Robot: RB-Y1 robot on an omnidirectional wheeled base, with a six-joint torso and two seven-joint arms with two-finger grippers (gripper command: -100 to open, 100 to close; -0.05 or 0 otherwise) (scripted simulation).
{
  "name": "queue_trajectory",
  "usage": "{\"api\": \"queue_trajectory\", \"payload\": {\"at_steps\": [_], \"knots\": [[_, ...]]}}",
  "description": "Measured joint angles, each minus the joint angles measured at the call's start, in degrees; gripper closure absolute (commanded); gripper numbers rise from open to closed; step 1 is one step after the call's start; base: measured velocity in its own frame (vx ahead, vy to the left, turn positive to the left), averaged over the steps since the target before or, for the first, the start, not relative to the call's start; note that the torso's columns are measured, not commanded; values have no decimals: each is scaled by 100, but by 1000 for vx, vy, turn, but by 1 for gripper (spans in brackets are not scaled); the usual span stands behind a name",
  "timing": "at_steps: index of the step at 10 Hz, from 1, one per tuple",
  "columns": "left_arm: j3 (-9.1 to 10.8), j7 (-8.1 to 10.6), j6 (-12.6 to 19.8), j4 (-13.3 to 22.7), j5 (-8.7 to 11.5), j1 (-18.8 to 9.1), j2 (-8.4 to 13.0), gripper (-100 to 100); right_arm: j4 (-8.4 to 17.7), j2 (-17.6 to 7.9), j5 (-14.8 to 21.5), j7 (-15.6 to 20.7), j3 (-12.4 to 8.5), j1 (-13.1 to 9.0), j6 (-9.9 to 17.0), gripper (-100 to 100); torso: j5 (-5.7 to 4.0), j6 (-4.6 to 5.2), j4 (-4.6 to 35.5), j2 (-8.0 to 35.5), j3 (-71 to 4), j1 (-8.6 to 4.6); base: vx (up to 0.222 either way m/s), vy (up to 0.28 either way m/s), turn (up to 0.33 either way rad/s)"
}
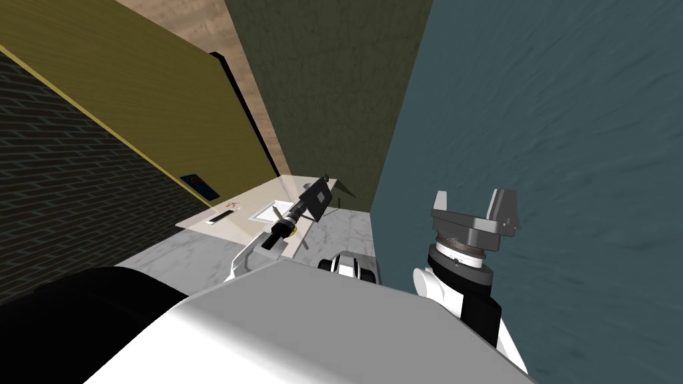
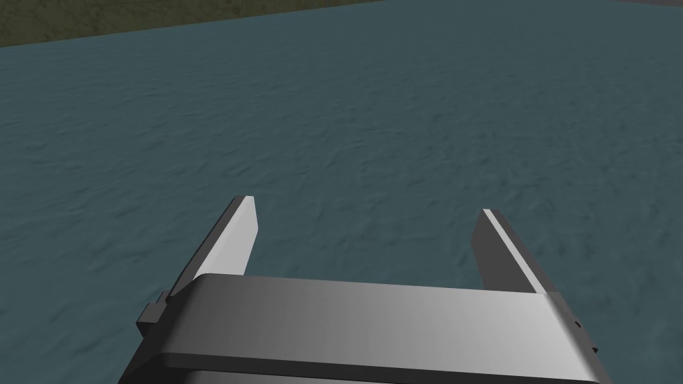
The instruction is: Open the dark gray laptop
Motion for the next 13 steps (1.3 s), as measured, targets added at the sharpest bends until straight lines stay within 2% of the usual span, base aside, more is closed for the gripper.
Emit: {"api": "queue_trajectory", "payload": {"at_steps": [3,4,5,7,13], "knots": [[-16,16,79,-495,-42,438,-40,100,1,0,0,0,0,-2,0,0,-10,2,25,62,39,-11,0,10,0],[-30,2,72,-681,-64,507,-77,100,1,0,0,0,0,-2,1,0,-12,4,24,56,36,-18,-6,4,-2],[-34,-4,65,-704,-68,512,-81,100,1,0,0,0,0,-2,1,0,-7,3,15,37,26,-14,5,70,6],[-59,180,82,-743,129,471,-202,100,1,-1,0,0,-1,-1,0,0,3,2,11,19,13,22,17,123,-1],[-99,749,149,-890,694,287,-478,100,1,-1,0,0,0,-2,0,0,2,0,4,14,13,7,17,104,1]]}}
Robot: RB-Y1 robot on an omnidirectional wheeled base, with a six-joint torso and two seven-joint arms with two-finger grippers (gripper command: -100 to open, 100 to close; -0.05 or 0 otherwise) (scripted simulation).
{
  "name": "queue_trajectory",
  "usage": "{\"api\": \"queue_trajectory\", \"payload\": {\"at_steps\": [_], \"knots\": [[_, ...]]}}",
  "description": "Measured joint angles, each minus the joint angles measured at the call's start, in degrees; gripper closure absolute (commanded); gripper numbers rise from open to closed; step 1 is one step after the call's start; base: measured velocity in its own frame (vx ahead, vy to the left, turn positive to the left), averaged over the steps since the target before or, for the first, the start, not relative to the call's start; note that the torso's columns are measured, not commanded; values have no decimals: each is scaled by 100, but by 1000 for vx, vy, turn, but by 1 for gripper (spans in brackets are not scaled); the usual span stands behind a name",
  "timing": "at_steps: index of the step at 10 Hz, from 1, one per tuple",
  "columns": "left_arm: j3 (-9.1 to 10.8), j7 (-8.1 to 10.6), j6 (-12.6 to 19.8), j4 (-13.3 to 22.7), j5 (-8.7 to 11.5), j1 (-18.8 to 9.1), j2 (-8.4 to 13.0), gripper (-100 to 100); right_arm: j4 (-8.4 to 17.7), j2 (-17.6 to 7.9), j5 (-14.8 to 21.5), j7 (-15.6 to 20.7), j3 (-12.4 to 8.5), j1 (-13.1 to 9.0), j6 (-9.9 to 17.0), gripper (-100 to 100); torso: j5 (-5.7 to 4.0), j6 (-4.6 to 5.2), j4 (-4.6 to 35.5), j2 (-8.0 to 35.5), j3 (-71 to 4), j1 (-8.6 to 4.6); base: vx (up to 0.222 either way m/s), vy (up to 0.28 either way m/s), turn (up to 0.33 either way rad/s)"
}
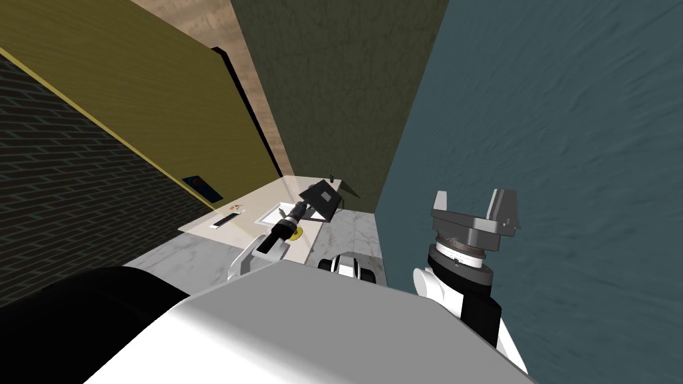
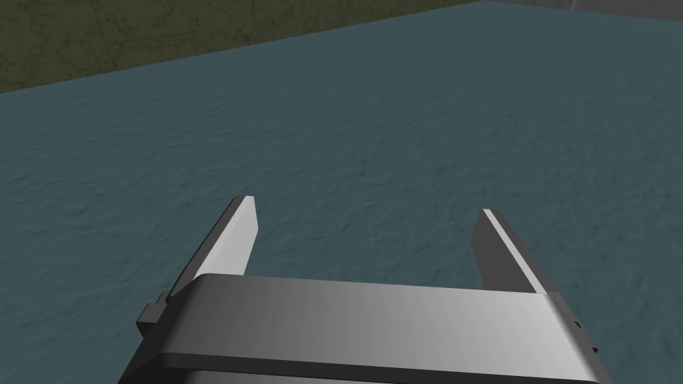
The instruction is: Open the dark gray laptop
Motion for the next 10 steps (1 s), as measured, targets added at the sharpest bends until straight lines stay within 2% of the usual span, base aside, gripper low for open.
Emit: {"api": "queue_trajectory", "payload": {"at_steps": [2,5,8,10], "knots": [[-15,108,16,-30,98,-50,-57,100,0,0,0,0,0,0,0,0,2,-3,-3,4,3,-3,-10,58,-3],[-98,339,-219,356,354,-271,-338,100,0,0,0,0,0,-1,0,0,32,-20,-23,-20,-6,62,-23,106,-12],[-186,547,-387,665,565,-414,-639,100,0,0,0,0,0,0,0,0,35,-24,-34,-28,-11,70,-21,91,-1],[-205,630,-441,830,648,-504,-748,100,0,0,0,0,0,0,0,0,28,-17,-32,-32,-13,49,-18,60,13]]}}
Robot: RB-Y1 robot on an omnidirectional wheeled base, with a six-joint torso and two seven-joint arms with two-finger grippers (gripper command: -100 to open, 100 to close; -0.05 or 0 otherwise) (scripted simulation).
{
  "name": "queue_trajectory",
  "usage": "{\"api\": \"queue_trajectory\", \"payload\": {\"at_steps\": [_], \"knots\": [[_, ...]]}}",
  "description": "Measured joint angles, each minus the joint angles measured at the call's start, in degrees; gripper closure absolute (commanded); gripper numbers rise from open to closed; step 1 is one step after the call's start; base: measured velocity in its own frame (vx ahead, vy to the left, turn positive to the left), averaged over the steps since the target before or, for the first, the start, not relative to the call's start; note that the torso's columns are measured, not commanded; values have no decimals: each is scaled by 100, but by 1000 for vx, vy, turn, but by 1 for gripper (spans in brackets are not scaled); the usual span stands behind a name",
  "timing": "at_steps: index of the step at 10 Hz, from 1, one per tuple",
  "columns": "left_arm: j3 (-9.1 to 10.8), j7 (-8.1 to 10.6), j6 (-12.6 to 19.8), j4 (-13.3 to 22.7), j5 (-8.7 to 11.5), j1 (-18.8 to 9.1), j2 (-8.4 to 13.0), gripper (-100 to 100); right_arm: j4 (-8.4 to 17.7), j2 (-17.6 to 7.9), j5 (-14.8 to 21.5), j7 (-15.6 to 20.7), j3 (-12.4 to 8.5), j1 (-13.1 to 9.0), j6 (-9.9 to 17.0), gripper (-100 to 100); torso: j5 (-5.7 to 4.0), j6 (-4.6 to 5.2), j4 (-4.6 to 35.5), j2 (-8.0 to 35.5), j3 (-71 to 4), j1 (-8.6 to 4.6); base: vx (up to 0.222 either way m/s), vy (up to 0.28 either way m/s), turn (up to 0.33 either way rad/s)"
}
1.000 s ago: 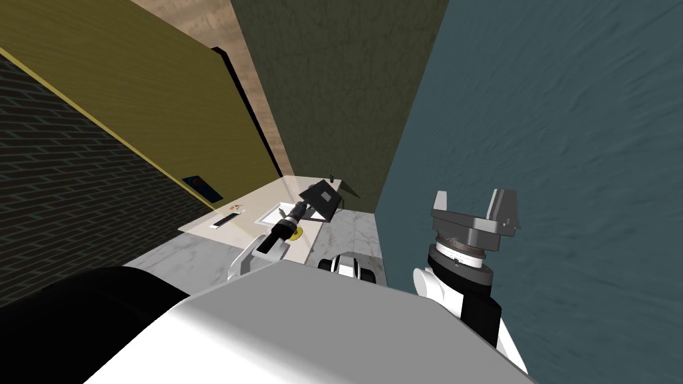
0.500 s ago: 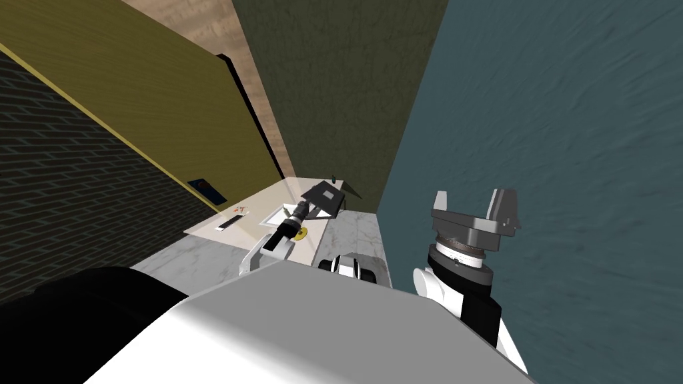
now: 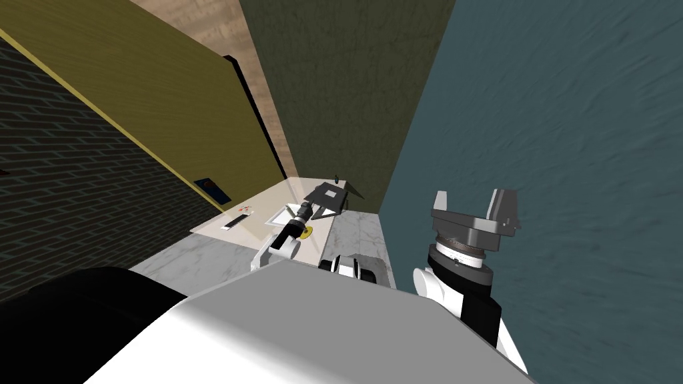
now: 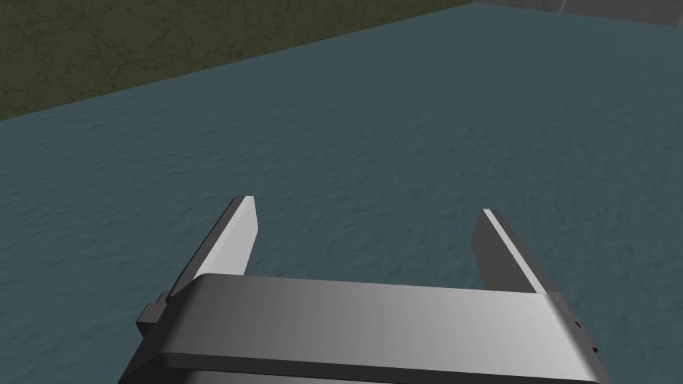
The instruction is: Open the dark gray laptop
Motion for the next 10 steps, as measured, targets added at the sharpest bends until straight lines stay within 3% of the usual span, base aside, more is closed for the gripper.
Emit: {"api": "queue_trajectory", "payload": {"at_steps": [2,4,10], "knots": [[-13,159,-153,259,171,-96,-115,100,0,0,0,0,0,0,0,0,5,1,-3,-2,-1,14,-17,67,-5],[-33,203,-227,351,217,-145,-176,100,0,0,0,0,0,0,0,0,-19,15,16,14,4,-39,-7,57,-5],[-141,466,-771,1090,505,-327,-551,100,0,0,0,0,0,0,0,0,-4,15,-5,2,3,-30,-6,62,-9]]}}
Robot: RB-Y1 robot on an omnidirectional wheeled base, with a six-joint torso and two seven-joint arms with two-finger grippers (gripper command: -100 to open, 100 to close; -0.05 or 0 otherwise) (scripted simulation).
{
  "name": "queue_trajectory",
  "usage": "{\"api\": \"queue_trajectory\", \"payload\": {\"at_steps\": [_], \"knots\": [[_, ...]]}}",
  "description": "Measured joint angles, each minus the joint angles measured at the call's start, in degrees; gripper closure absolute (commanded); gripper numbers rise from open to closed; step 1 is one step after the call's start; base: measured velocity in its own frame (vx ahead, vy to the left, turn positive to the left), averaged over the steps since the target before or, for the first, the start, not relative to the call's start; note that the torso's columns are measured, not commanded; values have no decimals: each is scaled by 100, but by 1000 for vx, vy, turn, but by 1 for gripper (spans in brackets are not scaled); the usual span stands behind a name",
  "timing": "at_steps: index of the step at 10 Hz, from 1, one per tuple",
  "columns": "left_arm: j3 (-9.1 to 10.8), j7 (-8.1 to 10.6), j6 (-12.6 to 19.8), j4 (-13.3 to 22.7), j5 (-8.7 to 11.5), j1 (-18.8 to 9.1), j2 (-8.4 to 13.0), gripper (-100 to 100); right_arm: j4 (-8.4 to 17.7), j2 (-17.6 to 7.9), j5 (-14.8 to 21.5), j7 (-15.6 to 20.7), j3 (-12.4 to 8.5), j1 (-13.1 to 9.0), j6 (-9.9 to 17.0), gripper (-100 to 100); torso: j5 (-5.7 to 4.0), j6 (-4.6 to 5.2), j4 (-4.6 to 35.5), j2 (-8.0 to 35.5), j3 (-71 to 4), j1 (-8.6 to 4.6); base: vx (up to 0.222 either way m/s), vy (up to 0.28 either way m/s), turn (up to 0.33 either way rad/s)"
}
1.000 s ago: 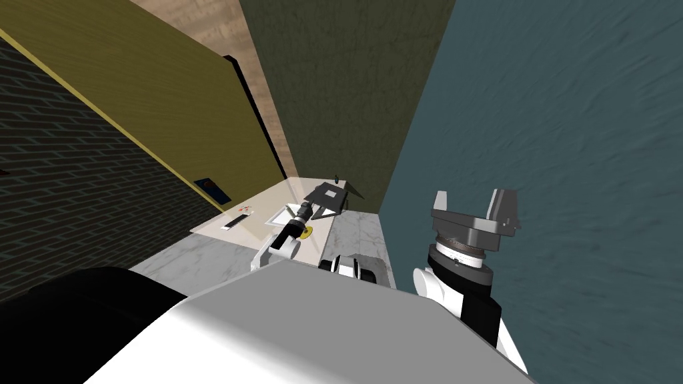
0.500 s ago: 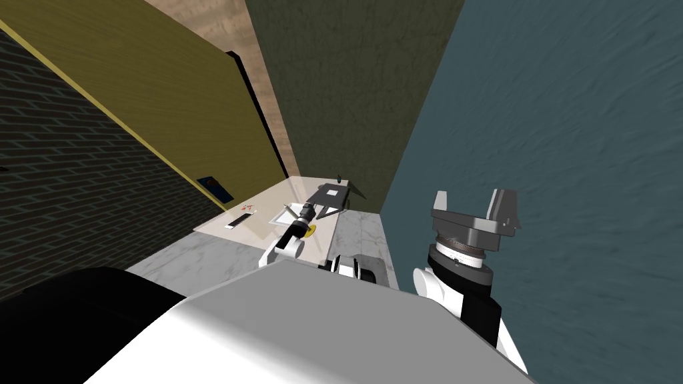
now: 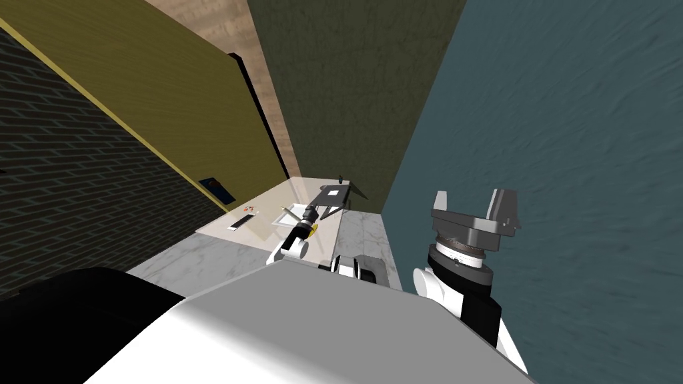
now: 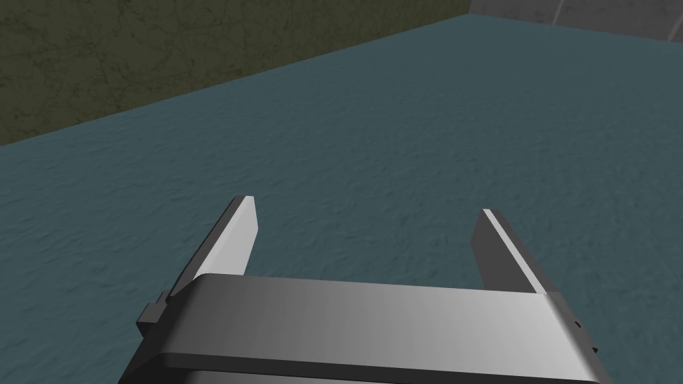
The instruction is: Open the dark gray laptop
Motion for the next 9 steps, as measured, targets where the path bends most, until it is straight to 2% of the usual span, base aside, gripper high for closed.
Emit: {"api": "queue_trajectory", "payload": {"at_steps": [4,9], "knots": [[-27,124,-240,404,142,-165,-207,100,0,0,0,0,0,0,0,0,20,11,-26,-26,-8,13,-10,57,-8],[-46,293,-540,707,326,-249,-310,100,0,0,0,0,0,0,0,0,37,28,-66,-83,-38,15,-6,41,0]]}}
